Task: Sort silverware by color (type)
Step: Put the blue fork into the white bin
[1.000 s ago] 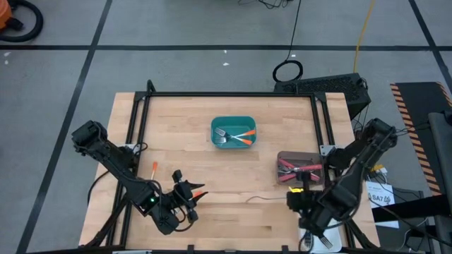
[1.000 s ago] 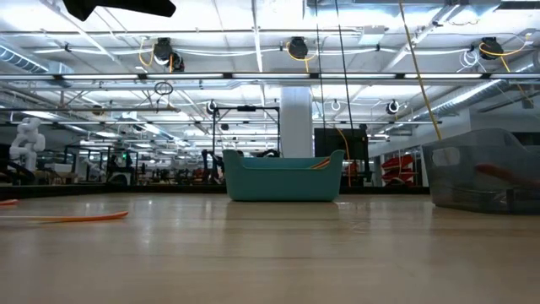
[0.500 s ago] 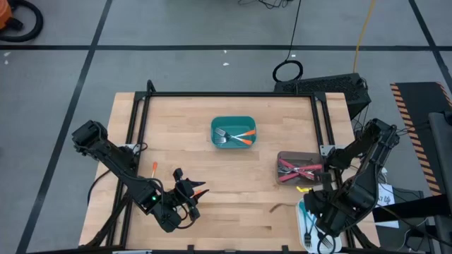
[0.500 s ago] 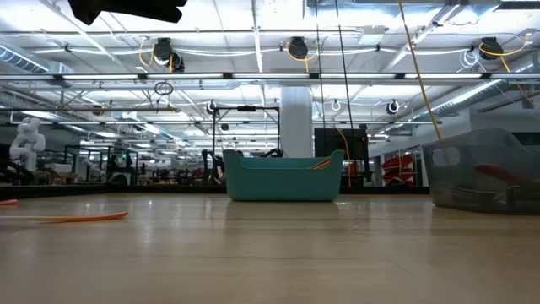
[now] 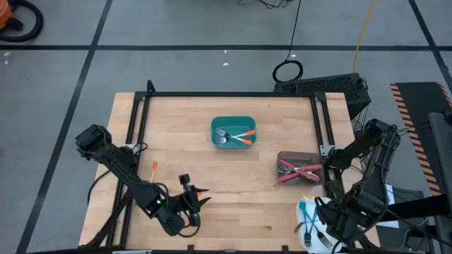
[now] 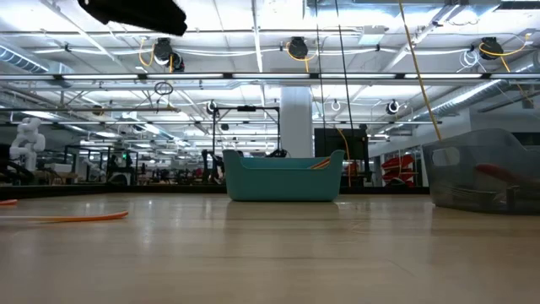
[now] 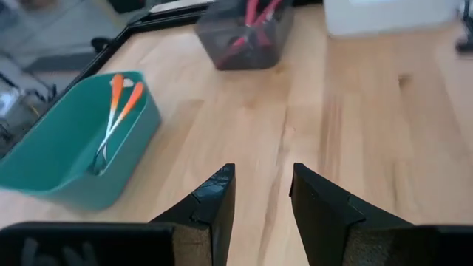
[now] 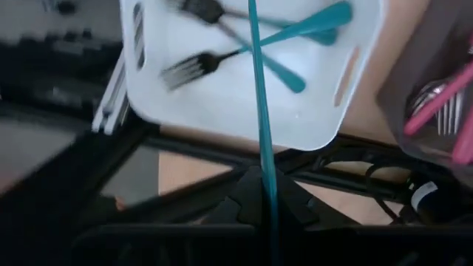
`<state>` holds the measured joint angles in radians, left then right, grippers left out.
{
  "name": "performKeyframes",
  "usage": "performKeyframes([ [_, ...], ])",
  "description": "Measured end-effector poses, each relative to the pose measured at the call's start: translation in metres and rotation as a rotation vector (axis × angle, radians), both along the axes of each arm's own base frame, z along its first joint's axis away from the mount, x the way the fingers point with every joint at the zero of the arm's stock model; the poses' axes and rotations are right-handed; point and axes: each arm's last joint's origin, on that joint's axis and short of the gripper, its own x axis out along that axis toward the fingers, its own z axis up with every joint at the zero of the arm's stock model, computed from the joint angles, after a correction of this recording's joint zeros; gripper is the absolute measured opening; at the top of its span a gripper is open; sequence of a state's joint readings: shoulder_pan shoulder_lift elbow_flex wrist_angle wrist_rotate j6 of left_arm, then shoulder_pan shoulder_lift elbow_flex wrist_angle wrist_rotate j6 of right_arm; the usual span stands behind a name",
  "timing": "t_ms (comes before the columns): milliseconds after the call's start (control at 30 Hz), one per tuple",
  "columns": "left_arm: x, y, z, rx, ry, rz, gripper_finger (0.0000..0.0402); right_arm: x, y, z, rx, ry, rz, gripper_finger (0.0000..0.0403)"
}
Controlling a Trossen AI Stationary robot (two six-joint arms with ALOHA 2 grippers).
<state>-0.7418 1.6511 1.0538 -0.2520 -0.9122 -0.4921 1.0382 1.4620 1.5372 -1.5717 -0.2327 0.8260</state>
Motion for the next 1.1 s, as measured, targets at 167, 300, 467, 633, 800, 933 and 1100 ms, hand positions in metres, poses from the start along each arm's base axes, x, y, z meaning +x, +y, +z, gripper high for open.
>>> performKeyframes([
  [167,0.007,-0.006,-0.011,0.076,0.051,-0.093,0.0131,-0.004,0.002,0.000,0.039,0.019,0.106,0.0000],
  [300,0.011,-0.011,-0.014,0.089,0.066,-0.179,0.0131,-0.004,0.002,0.000,0.041,0.018,0.113,0.0000],
  [467,0.013,-0.015,-0.011,0.119,0.046,-0.235,0.0131,-0.006,0.003,-0.002,0.070,0.085,0.114,0.0000],
  [633,0.014,-0.015,-0.009,0.111,0.034,-0.231,0.0131,-0.008,0.001,-0.016,0.056,0.174,0.107,0.0000],
  [800,0.016,-0.013,-0.009,0.108,0.033,-0.224,0.0131,-0.012,-0.001,-0.032,0.039,0.276,0.093,0.0000],
  [933,0.016,-0.012,-0.009,0.107,0.032,-0.221,0.0131,-0.014,-0.003,-0.041,0.012,0.313,0.073,0.0000],
  [1100,0.018,-0.010,-0.009,0.101,0.029,-0.211,0.0131,-0.011,-0.006,-0.046,0.001,0.324,0.063,0.0003],
])
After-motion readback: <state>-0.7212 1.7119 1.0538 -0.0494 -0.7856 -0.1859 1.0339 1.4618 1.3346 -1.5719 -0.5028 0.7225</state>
